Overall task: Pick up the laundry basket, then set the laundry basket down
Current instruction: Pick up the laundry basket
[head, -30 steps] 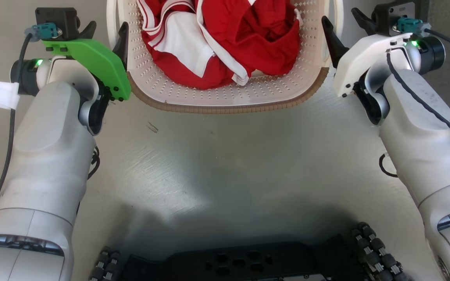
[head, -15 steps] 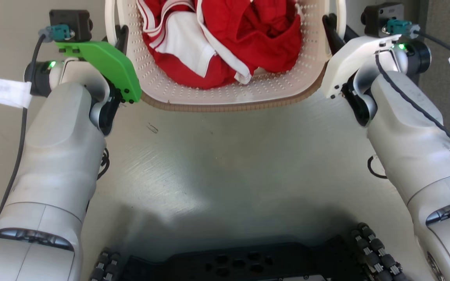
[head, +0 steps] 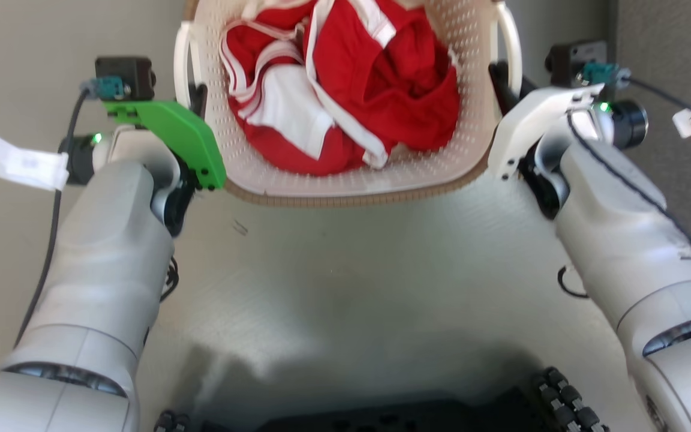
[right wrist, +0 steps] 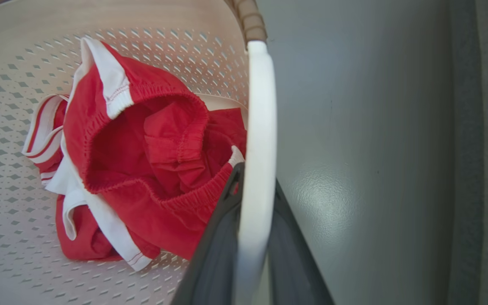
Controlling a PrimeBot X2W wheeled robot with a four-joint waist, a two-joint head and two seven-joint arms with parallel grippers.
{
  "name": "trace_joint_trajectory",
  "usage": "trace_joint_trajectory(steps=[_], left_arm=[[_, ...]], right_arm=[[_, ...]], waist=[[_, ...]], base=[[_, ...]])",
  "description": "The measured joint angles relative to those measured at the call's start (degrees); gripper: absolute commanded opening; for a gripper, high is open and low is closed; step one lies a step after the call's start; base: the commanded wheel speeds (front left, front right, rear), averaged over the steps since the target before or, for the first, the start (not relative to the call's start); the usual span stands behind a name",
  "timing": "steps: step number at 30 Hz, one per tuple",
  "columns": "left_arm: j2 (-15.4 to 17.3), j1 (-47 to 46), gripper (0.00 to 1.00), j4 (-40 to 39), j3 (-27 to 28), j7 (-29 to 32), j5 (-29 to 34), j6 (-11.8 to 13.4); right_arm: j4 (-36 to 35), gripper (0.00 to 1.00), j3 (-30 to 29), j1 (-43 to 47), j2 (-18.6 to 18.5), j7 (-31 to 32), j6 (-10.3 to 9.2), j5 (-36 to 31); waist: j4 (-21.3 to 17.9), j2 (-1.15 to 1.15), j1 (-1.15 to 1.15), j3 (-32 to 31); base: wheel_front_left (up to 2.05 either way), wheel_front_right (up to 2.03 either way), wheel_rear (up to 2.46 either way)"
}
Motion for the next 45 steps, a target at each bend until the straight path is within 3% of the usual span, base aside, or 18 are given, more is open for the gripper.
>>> trace_joint_trajectory(steps=[19, 45], left_arm=[[-0.98, 7.03, 0.00, 4.49, -0.56, 4.67, -4.76, -0.48], [-1.59, 18.34, 0.00, 6.61, -0.57, 13.03, -10.04, -0.48]], right_arm=[[5.52, 0.00, 1.40, 7.57, 1.81, 0.21, 1.54, 2.13], [5.55, 0.00, 5.22, 19.56, 2.42, 9.75, 2.52, 9.80]], waist=[[-0.56, 0.00, 0.00, -14.24], [-1.61, 0.00, 0.00, -34.85]], base=[[0.00, 0.00, 0.00], [0.00, 0.00, 0.00]])
